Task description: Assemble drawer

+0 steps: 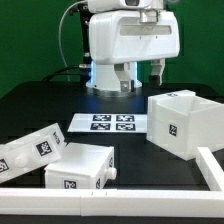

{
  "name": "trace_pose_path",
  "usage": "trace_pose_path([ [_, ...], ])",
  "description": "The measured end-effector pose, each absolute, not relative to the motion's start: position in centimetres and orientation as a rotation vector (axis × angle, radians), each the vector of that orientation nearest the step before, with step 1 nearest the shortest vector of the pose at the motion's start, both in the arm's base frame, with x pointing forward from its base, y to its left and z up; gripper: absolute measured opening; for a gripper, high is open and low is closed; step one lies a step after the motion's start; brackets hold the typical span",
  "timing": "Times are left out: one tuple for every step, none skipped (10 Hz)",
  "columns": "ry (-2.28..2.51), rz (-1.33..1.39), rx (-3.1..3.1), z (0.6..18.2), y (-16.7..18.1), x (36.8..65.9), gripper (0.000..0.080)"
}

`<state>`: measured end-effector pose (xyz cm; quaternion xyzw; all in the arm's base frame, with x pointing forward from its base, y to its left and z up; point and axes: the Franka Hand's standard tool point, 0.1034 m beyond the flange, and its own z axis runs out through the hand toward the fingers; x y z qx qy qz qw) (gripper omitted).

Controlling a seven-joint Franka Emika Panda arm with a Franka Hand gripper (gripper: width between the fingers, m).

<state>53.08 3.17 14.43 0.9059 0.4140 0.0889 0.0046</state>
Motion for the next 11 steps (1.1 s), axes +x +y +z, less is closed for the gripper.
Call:
trace_pose_path([
  [1.289, 0.283, 2.846, 14.4, 3.2, 53.1, 0.0650],
  [1.289, 0.283, 2.846, 14.4, 3.2, 53.1, 0.0650],
  [1.290, 0.282, 2.845, 14.4, 3.2, 53.0, 0.0650],
  [1.290, 0.280, 2.846, 14.3, 3.2, 53.0, 0.0650],
  [1.290, 0.279, 2.846, 14.3, 3.2, 53.0, 0.0650],
  [1.291, 0.279, 2.846, 14.3, 3.2, 53.0, 0.0650],
  [1.291, 0.278, 2.847, 14.3, 3.2, 53.0, 0.0650],
  [1.292, 0.274, 2.845, 14.1, 3.0, 53.1, 0.0650],
  [1.292, 0.268, 2.829, 13.8, 1.8, 54.3, 0.0650],
  [1.334, 0.267, 2.793, 13.4, 0.8, 55.9, 0.0650],
  [1.408, 0.266, 2.739, 13.0, 0.2, 57.8, 0.0650],
])
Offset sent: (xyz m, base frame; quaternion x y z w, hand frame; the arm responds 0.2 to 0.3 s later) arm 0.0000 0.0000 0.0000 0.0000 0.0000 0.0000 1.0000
